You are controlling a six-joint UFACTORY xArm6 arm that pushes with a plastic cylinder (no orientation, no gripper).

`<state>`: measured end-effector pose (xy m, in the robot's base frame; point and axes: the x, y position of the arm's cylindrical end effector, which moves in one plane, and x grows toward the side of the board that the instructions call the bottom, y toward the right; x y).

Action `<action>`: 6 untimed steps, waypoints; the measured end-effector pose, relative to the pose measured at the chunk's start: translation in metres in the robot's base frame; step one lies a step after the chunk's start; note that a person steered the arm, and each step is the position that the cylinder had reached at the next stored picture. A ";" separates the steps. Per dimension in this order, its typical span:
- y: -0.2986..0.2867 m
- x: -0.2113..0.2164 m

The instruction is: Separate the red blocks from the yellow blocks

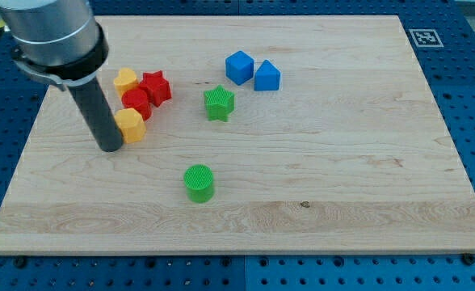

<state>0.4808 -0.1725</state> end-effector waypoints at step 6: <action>0.007 -0.118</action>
